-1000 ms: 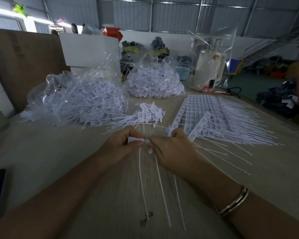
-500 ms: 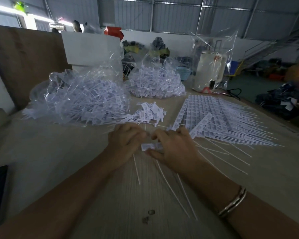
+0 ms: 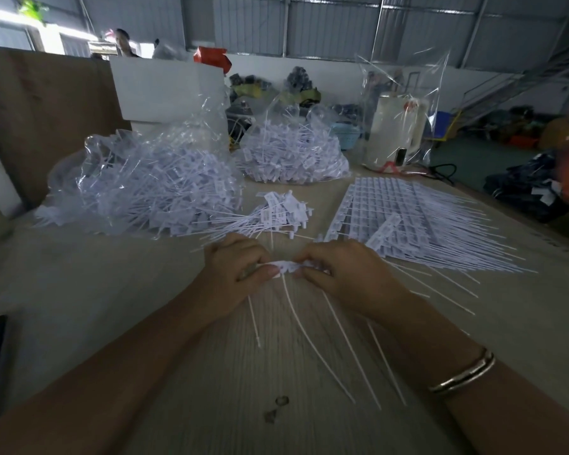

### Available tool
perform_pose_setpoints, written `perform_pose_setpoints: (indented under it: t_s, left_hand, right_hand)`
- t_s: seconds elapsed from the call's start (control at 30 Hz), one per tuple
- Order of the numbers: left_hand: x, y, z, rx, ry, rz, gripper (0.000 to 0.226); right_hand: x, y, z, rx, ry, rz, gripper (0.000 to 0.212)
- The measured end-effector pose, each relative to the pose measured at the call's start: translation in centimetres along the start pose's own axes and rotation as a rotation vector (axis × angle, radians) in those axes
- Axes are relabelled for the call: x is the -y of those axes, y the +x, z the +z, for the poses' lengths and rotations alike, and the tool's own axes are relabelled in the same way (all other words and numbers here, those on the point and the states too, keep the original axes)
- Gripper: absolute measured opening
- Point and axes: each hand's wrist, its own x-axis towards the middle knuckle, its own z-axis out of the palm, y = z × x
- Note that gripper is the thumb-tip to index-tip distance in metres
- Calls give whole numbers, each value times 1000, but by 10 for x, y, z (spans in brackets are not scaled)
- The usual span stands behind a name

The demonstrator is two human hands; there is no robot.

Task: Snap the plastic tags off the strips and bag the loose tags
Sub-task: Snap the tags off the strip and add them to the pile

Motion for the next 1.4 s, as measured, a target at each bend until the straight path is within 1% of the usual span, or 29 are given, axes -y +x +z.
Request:
perform_pose_setpoints:
  t_s: [0.07, 0.13, 0.2, 0.23, 0.3, 0.37, 0.4, 0.43, 0.47, 0.53, 0.57, 0.6, 0.67, 0.7, 0.77, 0.83, 0.87, 0.93, 1.0, 1.07, 1.13, 1.23, 1.3, 1.37, 1.4]
  left_hand:
    - [-3, 2, -1, 8, 46, 29, 42]
    - [-3, 2, -1, 21, 101, 97, 40]
    - [3, 0, -2, 4, 100, 130, 36]
    - [8, -2, -4, -32, 67, 99, 37]
    - [19, -3, -8, -104, 65, -20, 42]
    - [27, -2, -8, -112, 240, -177, 44]
    - [29, -2, -7, -117, 327, -251, 41]
    - [29, -1, -6, -147, 378, -302, 37]
    - [28, 0, -5, -195, 392, -315, 35]
    - [18, 1, -4, -247, 360, -245, 34]
    - [13, 3, -4, -214, 311, -195, 35]
    - [6, 4, -4, -143, 241, -158, 37]
    - [-8, 6, 0, 31, 134, -151, 36]
    - [-13, 5, 4, 90, 90, -157, 37]
    - [-16, 4, 9, 115, -20, -156, 43]
    - [-13, 4, 9, 116, -70, -162, 35]
    - [-12, 4, 7, 126, -71, -163, 31]
    - [-10, 2, 5, 150, -93, -157, 25]
    - [-9, 0, 4, 138, -114, -117, 25]
    - [-8, 1, 2, 91, -81, -71, 35]
    - [-8, 3, -2, 45, 27, 4, 39]
    - [1, 1, -11, 12, 203, 128, 34]
    - [12, -5, -19, -54, 226, 82, 32]
    - [20, -7, -23, -88, 293, -29, 37]
    - [21, -6, -22, -79, 360, -93, 41]
  right_hand:
    - [-1, -1, -2, -11, 61, 15, 21]
    - [-3, -2, -4, -19, 141, 54, 20]
    - [-13, -2, -12, -85, 262, 136, 21]
    - [-18, -3, -15, -113, 284, 153, 21]
    - [-18, -7, -17, -95, 277, 137, 21]
    - [-9, -9, -12, -59, 244, 73, 21]
    - [-3, -8, -8, -60, 218, 39, 22]
    - [3, -7, -4, -65, 195, 20, 23]
    - [8, -6, 0, -70, 180, 17, 26]
    - [14, -4, 5, -72, 192, 31, 32]
    - [17, -4, 6, -73, 204, 30, 35]
    - [20, -3, 8, -75, 216, 19, 36]
    - [24, -1, 9, -89, 244, -3, 36]
    - [24, -1, 9, -84, 259, -6, 35]
    - [18, -2, 7, -35, 315, -6, 33]
    - [9, -5, 4, -3, 355, -4, 30]
    - [4, -6, 3, -11, 338, -8, 29]
    - [-4, -4, 2, -23, 226, -18, 24]
    - [-8, 0, 1, -39, 121, -48, 15]
    - [-9, 3, 0, -34, 68, -71, 16]
    - [-10, 4, -1, -4, 69, -55, 20]
    - [-17, 3, -7, -44, 211, 55, 24]
    - [-25, 0, -12, -99, 247, 110, 24]
    - [-25, -3, -12, -80, 200, 84, 19]
    - [-20, -3, -10, -70, 185, 52, 21]
